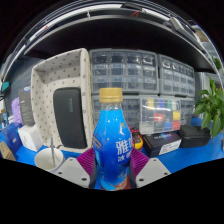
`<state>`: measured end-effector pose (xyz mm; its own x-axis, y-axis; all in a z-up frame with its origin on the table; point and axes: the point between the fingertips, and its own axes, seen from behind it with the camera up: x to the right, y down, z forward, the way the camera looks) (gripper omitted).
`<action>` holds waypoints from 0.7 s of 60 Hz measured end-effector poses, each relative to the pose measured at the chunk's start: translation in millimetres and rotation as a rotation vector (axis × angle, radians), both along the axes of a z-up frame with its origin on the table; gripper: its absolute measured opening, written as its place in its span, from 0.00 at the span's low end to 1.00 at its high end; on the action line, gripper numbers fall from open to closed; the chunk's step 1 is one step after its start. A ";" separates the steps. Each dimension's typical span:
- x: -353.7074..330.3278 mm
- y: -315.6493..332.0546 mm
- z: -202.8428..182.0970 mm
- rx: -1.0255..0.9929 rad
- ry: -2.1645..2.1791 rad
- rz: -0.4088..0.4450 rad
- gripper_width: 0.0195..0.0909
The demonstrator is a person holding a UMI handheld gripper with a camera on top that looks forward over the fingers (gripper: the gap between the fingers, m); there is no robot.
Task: Pour water
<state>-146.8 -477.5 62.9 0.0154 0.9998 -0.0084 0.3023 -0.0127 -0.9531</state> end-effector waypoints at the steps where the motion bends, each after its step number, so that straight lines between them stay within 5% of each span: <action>1: -0.5 0.1 -0.3 -0.002 -0.002 -0.003 0.41; 16: 33.3 14.2 -18.4 0.016 -0.123 -0.082 0.84; 31: 132.4 7.8 -13.5 0.013 -0.211 -0.105 0.84; 42: 187.2 0.4 44.5 0.007 -0.194 -0.133 0.83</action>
<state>40.4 -477.1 107.4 0.1480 0.9889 0.0144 0.4761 -0.0585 -0.8774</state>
